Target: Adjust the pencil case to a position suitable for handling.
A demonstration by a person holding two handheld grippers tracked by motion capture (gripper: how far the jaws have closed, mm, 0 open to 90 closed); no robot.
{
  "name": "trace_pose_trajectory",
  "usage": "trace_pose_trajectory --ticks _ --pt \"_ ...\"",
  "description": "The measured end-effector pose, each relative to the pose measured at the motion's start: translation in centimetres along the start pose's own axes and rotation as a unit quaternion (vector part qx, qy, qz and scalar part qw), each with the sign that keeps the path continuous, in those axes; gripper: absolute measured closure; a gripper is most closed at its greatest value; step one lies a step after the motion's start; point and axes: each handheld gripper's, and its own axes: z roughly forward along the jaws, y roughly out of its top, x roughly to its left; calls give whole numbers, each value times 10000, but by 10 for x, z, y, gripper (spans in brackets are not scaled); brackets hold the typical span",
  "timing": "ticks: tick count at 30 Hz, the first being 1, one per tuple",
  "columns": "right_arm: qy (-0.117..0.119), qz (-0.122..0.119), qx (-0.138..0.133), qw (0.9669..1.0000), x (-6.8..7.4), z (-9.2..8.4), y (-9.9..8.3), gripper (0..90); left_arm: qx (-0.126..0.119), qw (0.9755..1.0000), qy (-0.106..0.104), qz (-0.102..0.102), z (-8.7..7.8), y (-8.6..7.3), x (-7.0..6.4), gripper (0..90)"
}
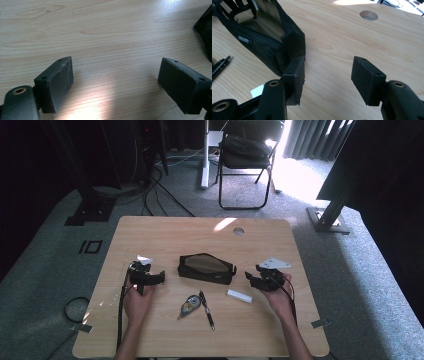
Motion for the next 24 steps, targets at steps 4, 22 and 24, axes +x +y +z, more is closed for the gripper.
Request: trace_pose_trajectory --ticks 4,22,24 --pt "30 -51 -51 10000 3 1 5 441 0 10000 0 1 0 0 0 134" --pt "229 -233 -198 9993 19 11 24 443 0 10000 1 3 0 0 0 134" --pt "241 -258 -210 9992 20 12 26 444 0 10000 1 0 0 0 0 134"
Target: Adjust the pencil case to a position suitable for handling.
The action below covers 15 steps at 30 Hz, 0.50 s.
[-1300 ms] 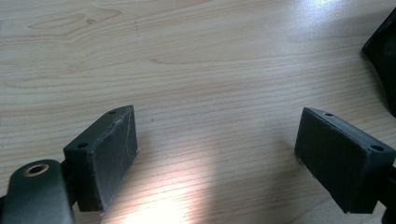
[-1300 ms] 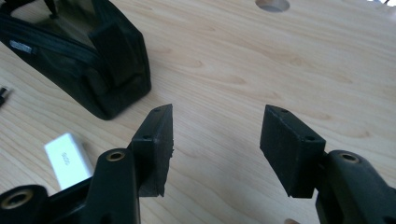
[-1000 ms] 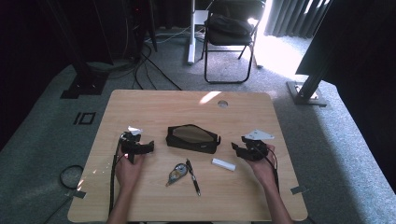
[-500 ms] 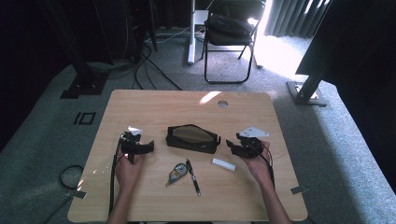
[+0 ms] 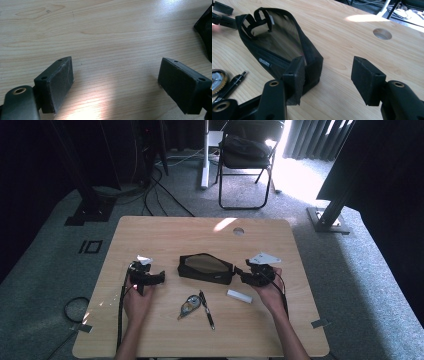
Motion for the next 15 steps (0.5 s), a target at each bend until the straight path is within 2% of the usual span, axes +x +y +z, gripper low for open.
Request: trace_pose_trajectory --ticks 2,15 --pt "31 -71 -12 10000 2 3 4 455 0 10000 -1 1 0 0 0 134" --pt "127 -129 41 9998 6 21 14 541 0 10000 -1 0 0 0 0 134"
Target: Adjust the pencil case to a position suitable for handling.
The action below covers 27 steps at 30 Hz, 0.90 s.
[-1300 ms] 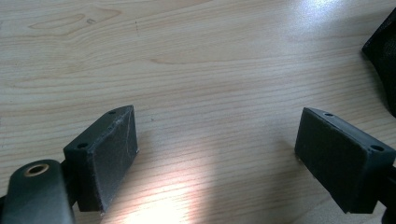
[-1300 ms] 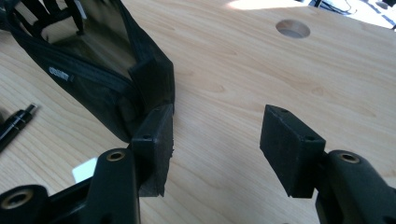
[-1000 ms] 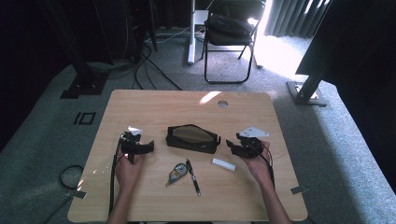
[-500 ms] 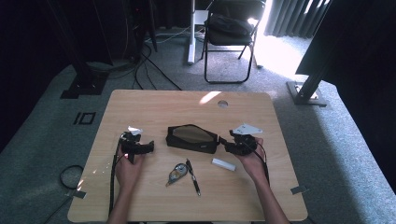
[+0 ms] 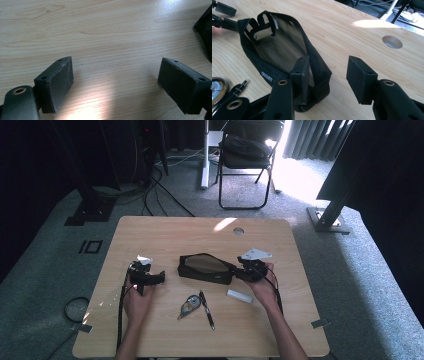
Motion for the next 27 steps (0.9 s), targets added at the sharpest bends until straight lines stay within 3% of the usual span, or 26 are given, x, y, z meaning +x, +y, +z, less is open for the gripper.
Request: trace_pose_trajectory --ticks 27 --pt "159 -145 216 9995 8 37 13 606 -1 10000 2 1 0 0 0 134"
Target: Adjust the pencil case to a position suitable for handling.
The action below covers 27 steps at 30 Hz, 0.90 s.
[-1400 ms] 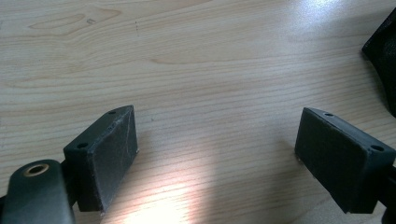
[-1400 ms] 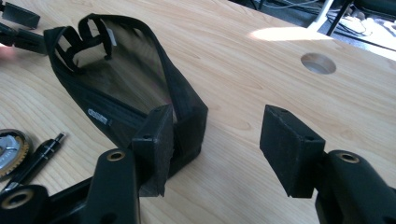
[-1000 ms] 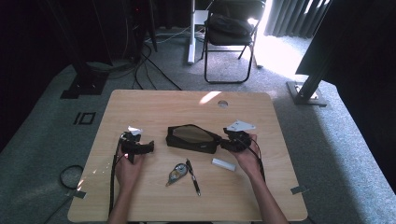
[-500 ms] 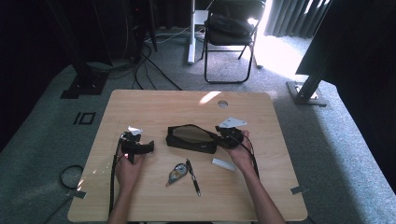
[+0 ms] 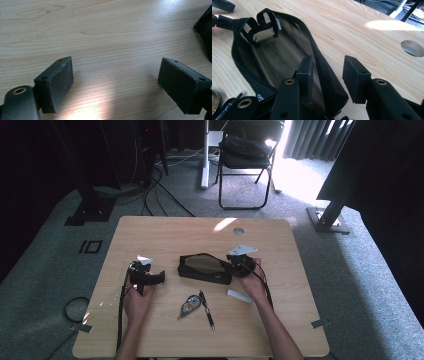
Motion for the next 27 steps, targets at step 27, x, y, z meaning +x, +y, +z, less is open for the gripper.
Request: trace_pose_trajectory --ticks 27 --pt "-160 -104 176 9997 -4 -8 -11 722 2 10000 0 0 0 0 0 134"
